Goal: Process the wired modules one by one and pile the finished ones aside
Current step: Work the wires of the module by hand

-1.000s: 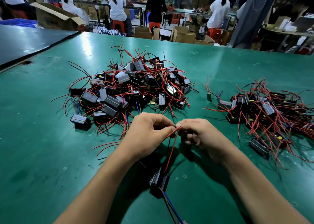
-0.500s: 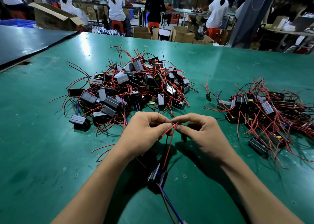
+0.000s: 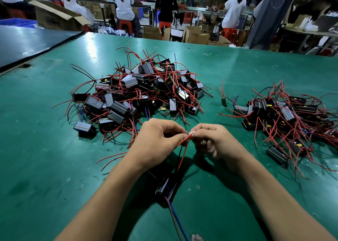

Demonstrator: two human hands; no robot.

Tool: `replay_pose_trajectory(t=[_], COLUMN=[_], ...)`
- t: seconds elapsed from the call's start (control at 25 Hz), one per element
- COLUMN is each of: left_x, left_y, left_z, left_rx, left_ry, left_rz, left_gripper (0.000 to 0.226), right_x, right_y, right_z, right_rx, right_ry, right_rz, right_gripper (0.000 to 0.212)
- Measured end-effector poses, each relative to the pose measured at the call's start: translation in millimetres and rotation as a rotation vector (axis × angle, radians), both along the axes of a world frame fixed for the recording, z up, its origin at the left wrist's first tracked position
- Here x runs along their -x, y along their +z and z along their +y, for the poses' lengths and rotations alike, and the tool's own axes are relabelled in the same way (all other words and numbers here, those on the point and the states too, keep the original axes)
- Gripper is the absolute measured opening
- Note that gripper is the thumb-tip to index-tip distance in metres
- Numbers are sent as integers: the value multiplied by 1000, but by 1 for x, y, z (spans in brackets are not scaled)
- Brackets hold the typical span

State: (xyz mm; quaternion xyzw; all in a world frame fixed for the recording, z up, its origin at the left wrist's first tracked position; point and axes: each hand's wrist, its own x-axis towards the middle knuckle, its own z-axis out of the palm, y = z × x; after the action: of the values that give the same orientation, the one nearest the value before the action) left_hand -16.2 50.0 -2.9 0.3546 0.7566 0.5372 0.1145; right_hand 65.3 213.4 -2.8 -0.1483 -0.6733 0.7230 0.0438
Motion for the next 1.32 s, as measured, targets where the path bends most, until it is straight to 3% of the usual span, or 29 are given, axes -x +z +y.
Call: replay_pose_trajectory(t=[0.08, 0.16, 0.32, 0.48, 0.68, 0.88, 1.08, 1.2, 1.32], left_x=[-1, 0, 2, 3, 4, 4, 3, 3, 3], left_y=[0, 0, 1, 3, 4, 2, -2, -3, -5], left_z=[0, 0, -1, -3, -4, -3, -3, -2, -1], left_rx=[-7, -6, -21, -33, -35, -6, -15, -21, -11], left_ry=[-6, 4, 57, 25, -8, 12, 54, 42, 74], left_rz=[16, 16, -67, -153, -192, -103, 91, 74, 80], left_gripper=[7, 7, 8, 10, 8, 5, 3, 3, 11], right_x=[2, 1, -2, -1, 0, 0, 2, 3, 1], right_y=[-1, -3, -9, -17, -19, -18, -13, -11, -11], right_z=[-3, -2, 0, 1, 4, 4, 0, -1, 4], right_rx=[309, 371, -183, -652, -829, -716, -269, 39, 150], right_ry=[23, 40, -37, -157, -103, -66, 70, 102, 43], right_rz=[-122, -145, 150, 430, 556, 295, 100, 42, 21], right_gripper=[19, 17, 11, 20, 11, 6, 13, 7, 17])
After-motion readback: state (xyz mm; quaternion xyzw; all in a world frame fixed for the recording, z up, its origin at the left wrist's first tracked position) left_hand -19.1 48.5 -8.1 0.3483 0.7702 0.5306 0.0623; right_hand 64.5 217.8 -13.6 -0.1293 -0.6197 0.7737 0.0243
